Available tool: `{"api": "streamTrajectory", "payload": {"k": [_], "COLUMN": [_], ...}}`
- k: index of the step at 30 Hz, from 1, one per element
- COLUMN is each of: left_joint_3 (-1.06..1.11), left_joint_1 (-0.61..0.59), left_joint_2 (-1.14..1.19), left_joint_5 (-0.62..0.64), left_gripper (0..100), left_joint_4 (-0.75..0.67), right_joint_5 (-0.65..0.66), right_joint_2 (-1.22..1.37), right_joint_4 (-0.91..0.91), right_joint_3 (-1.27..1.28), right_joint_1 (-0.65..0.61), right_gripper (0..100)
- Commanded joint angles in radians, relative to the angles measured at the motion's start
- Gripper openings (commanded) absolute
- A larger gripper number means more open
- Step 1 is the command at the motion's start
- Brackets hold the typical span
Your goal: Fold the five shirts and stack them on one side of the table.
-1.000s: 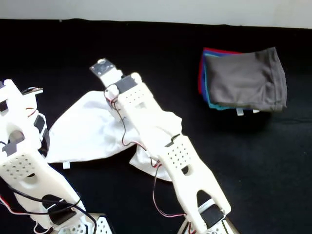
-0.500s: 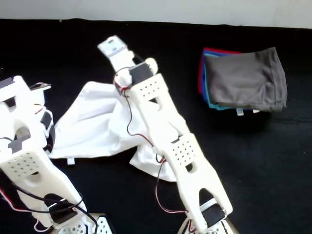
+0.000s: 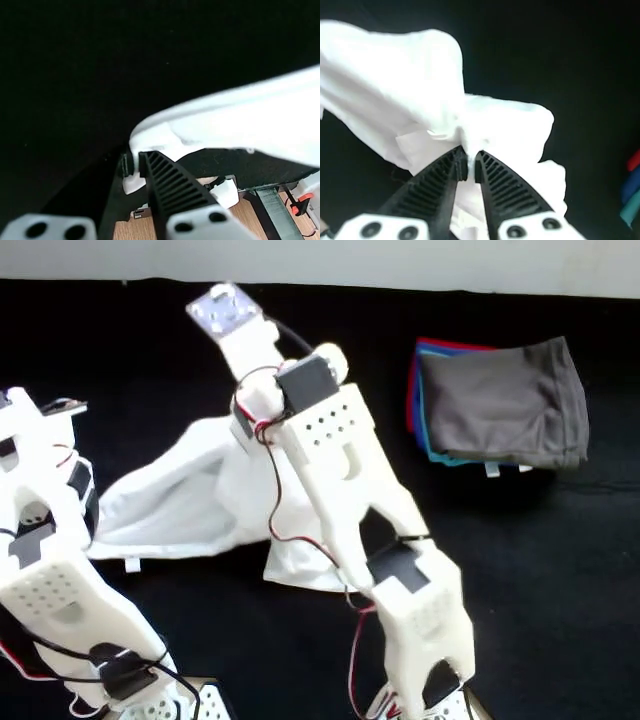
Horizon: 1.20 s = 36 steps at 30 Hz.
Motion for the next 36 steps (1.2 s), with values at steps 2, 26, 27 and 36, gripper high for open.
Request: {"api": "streamTrajectory", "payload": {"k": [2,26,27,36], "left_joint_3": [-0.022,-0.022,-0.021,-0.021], "left_joint_1": [0.001,0.002,0.002,0.002], "left_joint_2": [-0.101,-0.105,-0.105,-0.104], "left_joint_5": [0.008,0.006,0.006,0.006], "left_gripper": [1,1,1,1], "left_joint_4": [0.015,0.015,0.015,0.015], "right_joint_5": [0.000,-0.002,-0.002,-0.002], "right_joint_2": [-0.088,-0.691,-0.693,-0.832], "right_joint_4": [-0.074,-0.587,-0.587,-0.562], "right_joint_3": [0.272,1.328,1.328,1.277], "right_joint_1": [-0.008,-0.091,-0.091,-0.094], "right_gripper": [0.7,11.6,9.8,0.5]}}
